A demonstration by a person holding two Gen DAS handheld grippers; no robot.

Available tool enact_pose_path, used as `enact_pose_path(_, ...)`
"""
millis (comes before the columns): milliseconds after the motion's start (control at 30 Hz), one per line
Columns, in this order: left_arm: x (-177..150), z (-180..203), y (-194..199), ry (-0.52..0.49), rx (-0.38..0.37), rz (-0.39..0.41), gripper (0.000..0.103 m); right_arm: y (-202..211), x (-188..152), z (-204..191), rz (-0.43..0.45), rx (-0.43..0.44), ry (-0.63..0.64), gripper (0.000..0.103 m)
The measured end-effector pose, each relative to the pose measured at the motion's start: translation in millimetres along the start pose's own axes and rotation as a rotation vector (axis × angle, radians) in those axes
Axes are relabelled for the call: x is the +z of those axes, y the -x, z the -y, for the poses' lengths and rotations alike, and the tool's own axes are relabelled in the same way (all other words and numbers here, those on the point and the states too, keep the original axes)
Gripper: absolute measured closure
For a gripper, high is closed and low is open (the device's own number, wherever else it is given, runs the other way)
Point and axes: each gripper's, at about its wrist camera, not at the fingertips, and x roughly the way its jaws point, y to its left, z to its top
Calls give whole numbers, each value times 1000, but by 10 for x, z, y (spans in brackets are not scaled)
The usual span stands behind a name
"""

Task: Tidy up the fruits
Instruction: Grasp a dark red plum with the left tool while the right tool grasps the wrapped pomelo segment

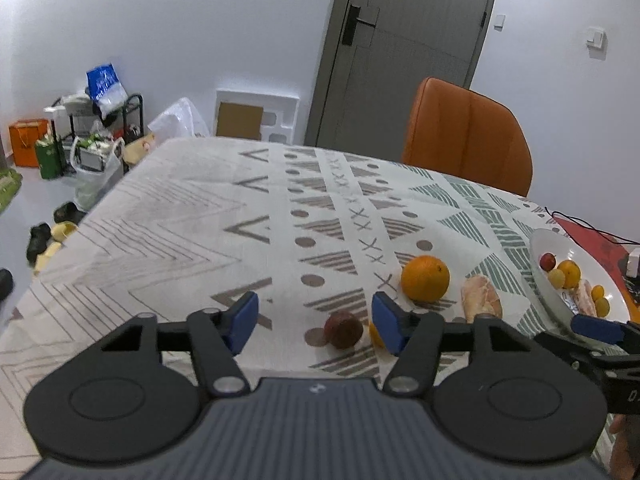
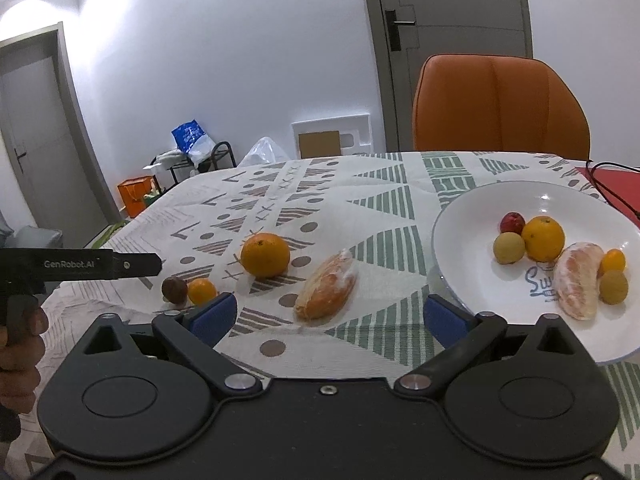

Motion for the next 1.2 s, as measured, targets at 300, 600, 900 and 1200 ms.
enact_pose_path(300, -77, -33, -162, 19, -25, -48, 59, -200, 20, -48, -34, -6, 15, 20)
enact_pose_path(600, -87, -13, -261, 11, -54, -77, 84, -442, 35, -107, -76, 1, 31, 33)
enact_pose_path(900, -12, -242, -190, 62, -33, -43, 84, -656, 82, -211, -95, -23, 75, 38)
enact_pose_path(1200, 55, -327, -197, 58, -2, -40, 84, -753, 78, -318, -78, -61, 135, 41)
